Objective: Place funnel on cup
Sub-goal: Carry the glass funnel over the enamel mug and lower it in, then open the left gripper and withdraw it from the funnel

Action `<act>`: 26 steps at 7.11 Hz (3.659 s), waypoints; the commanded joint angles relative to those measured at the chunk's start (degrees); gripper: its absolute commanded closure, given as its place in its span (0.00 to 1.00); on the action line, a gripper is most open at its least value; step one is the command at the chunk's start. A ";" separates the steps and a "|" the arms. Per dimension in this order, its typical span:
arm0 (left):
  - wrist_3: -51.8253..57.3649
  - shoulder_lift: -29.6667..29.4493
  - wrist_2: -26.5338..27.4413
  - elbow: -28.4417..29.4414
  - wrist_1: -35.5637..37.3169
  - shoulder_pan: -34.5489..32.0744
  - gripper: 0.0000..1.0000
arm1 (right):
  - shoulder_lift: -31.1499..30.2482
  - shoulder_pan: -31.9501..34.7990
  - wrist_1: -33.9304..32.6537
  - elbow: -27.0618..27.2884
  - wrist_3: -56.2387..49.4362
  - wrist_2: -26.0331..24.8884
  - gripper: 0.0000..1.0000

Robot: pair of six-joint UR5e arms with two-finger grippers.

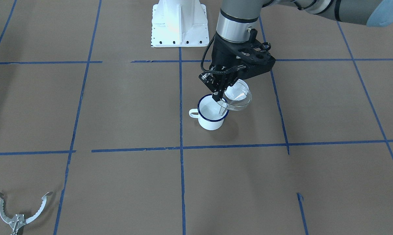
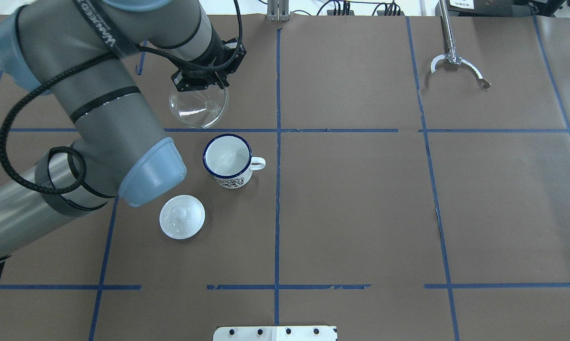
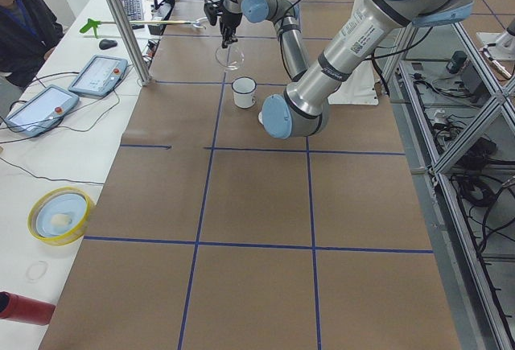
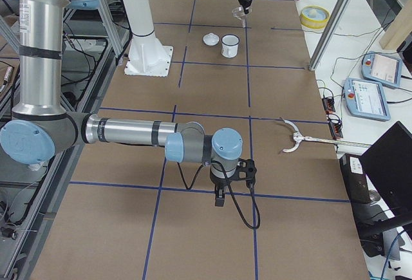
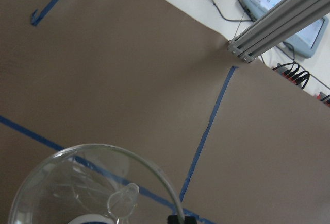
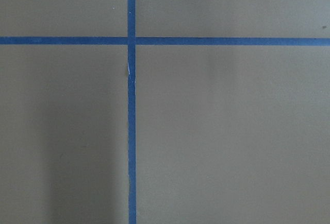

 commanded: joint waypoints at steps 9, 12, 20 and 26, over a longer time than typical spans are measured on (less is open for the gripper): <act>7.41 -2.87 -0.32 13.60 -0.14 7.69 1.00 | 0.00 0.00 0.00 0.00 0.00 0.00 0.00; 7.58 -3.14 -0.23 15.37 -1.65 7.95 1.00 | 0.00 0.00 0.00 0.00 0.00 0.00 0.00; 22.90 5.80 -1.19 -4.01 -1.03 0.61 0.00 | 0.00 0.00 0.00 0.00 0.00 0.00 0.00; 87.58 33.65 -15.34 -2.42 -3.04 -36.21 0.00 | 0.00 0.00 0.00 0.00 0.00 0.00 0.00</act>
